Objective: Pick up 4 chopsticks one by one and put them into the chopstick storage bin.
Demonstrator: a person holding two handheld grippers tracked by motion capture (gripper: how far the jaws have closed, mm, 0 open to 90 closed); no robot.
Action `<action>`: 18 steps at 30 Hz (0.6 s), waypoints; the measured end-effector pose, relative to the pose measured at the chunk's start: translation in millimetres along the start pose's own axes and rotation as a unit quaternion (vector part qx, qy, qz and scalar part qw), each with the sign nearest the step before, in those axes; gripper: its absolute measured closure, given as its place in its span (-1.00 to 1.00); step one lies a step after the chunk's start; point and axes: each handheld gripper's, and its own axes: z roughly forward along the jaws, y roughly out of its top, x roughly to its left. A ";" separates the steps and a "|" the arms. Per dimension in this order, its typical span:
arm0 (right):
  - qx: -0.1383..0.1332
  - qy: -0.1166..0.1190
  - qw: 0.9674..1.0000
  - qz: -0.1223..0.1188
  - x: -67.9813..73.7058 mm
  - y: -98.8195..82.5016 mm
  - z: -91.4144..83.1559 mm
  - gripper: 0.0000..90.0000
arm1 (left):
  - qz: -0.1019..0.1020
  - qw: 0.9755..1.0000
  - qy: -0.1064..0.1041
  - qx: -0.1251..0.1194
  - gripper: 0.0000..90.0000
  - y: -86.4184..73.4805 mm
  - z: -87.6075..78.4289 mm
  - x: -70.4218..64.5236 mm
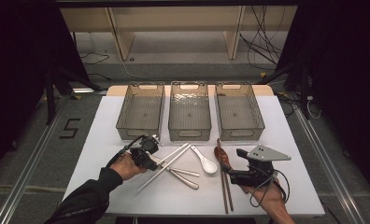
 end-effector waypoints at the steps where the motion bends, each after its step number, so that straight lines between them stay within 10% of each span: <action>1: 0.000 0.000 1.000 0.000 0.0 0.0 0.0 -0.48 | 0.002 1.000 0.002 -0.003 0.89 0.1 -1.6 -0.5; 18: -0.002 0.002 1.000 -0.001 0.6 0.3 -0.9 -0.48 | 0.018 0.998 0.011 -0.063 0.89 -3.5 -39.7 -3.3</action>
